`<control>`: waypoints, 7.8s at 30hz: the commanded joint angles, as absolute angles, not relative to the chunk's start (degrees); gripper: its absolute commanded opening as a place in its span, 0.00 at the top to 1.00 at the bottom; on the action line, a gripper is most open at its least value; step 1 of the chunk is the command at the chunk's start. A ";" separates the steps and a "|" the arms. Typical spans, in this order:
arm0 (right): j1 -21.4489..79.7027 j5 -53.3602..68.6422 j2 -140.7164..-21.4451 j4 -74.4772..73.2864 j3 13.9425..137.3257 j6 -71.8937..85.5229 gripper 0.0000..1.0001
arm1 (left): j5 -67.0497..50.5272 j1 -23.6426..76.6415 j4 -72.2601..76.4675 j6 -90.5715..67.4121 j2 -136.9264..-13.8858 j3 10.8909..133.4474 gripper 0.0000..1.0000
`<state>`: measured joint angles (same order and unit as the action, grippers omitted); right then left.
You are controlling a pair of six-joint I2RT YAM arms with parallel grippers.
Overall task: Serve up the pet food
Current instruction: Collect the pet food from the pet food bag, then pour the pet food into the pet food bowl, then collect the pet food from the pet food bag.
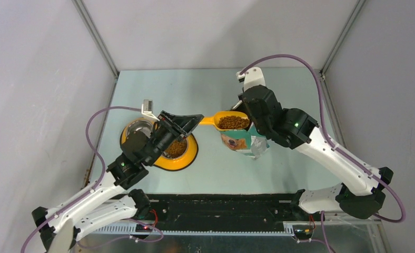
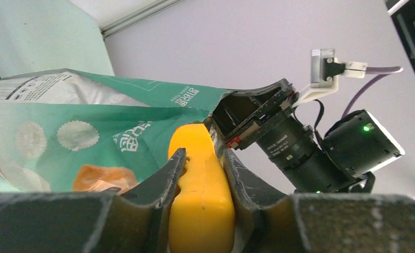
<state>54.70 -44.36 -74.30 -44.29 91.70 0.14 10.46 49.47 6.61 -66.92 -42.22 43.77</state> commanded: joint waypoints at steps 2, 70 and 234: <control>55.38 -52.18 -67.71 -32.81 94.47 1.56 1.00 | 13.92 48.91 12.07 -69.20 -39.70 42.23 1.00; 55.27 -53.29 -61.24 -28.59 84.89 4.08 1.00 | 87.85 48.87 -62.39 -104.31 -5.79 35.91 1.00; 41.81 -48.93 -77.69 -42.96 105.93 8.67 1.00 | 45.96 55.57 -67.47 -43.73 -101.18 123.76 1.00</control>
